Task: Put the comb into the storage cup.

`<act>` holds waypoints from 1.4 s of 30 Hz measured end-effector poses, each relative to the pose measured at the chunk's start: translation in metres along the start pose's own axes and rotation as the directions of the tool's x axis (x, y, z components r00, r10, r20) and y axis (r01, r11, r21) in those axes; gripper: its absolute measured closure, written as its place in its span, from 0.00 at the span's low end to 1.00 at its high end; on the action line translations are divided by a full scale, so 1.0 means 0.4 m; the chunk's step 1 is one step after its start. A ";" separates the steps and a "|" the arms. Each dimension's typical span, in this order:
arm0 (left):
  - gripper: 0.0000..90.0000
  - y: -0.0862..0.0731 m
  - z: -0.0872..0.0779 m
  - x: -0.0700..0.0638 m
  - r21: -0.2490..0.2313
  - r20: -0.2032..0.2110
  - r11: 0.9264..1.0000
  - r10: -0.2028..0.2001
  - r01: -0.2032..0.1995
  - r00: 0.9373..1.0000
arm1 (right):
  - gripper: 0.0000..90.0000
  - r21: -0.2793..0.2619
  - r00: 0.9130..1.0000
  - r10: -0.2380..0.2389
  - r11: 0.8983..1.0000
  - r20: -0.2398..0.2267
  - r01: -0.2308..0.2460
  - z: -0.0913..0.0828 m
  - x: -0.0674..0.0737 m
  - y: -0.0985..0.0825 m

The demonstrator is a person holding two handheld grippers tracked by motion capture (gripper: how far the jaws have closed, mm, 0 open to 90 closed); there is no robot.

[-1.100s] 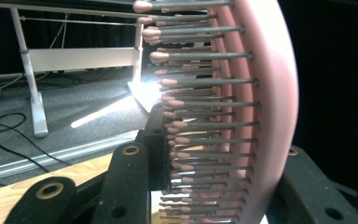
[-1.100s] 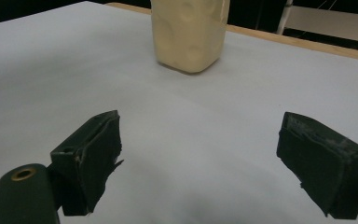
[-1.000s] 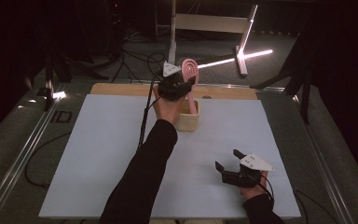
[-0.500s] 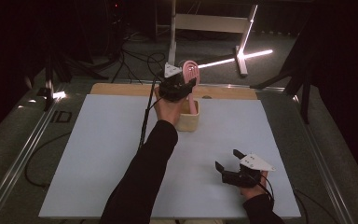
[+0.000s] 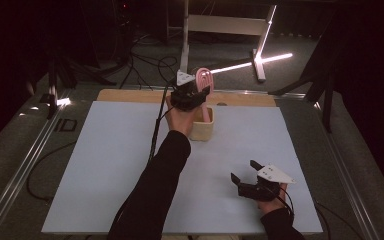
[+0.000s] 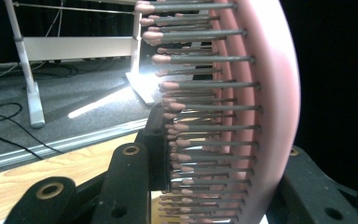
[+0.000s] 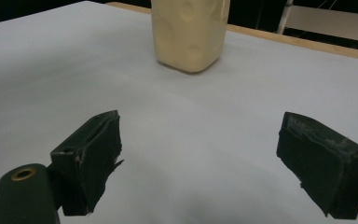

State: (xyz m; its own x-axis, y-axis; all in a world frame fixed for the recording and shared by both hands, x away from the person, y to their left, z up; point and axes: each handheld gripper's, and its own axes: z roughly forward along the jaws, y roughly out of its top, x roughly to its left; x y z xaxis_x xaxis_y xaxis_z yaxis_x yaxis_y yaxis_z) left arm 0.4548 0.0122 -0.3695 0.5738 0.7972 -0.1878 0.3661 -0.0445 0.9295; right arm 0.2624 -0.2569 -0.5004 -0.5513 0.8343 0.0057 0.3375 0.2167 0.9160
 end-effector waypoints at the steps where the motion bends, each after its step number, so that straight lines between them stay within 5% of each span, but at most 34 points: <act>1: 0.72 0.000 0.000 0.000 0.000 0.000 1.000 0.000 0.000 1.000 | 0.15 0.000 1.000 0.000 1.000 0.000 0.000 0.000 0.000 0.000; 42: 0.72 -0.041 0.024 -0.001 0.046 0.012 0.999 -0.004 0.003 1.000 | 0.15 0.006 1.000 -0.003 1.000 0.000 0.003 0.002 0.000 -0.002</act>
State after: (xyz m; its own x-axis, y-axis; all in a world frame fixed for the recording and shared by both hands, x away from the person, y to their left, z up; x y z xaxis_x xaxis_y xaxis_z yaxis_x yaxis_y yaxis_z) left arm 0.4555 0.0070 -0.3878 0.5808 0.7903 -0.1952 0.4016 -0.0696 0.9132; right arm 0.2627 -0.2567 -0.5015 -0.5520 0.8338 0.0028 0.3407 0.2225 0.9135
